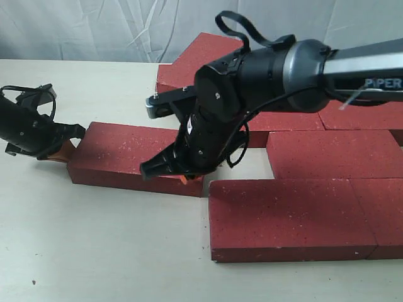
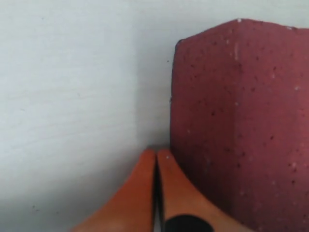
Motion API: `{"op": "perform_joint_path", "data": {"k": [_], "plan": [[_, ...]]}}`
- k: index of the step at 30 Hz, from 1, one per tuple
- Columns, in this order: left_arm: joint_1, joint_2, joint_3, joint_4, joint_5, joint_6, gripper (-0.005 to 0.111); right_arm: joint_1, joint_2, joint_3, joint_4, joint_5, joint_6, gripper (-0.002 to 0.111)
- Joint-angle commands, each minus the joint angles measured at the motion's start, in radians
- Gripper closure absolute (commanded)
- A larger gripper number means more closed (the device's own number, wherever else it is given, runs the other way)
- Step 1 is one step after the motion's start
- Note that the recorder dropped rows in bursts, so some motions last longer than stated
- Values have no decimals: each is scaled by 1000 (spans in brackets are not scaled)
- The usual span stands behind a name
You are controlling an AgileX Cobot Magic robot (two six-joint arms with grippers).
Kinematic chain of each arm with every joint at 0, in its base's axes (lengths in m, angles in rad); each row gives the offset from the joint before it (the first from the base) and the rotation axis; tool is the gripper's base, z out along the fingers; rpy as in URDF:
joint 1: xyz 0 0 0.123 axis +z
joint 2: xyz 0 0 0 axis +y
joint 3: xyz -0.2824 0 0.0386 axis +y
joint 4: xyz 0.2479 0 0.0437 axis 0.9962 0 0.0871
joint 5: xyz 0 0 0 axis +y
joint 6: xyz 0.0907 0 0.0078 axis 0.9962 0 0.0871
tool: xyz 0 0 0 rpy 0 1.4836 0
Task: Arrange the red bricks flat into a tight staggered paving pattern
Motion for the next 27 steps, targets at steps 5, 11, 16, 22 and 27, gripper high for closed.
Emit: {"op": "perform_joint_path", "data": {"k": [5,11,16,22,27], "plan": [[-9,2,3,3,75,-68,107,-8,-82,2,-23,-22,5,109],[-9,2,3,29,126,-109,107,-20,-82,2,-42,-20,31,109],[-9,2,3,50,143,-140,107,-20,-82,2,-48,-22,31,109],[-9,-2,3,57,148,-147,107,-20,-82,2,-81,-22,39,109],[-9,-2,3,156,73,-207,107,-20,-82,2,-82,-20,45,109]]}}
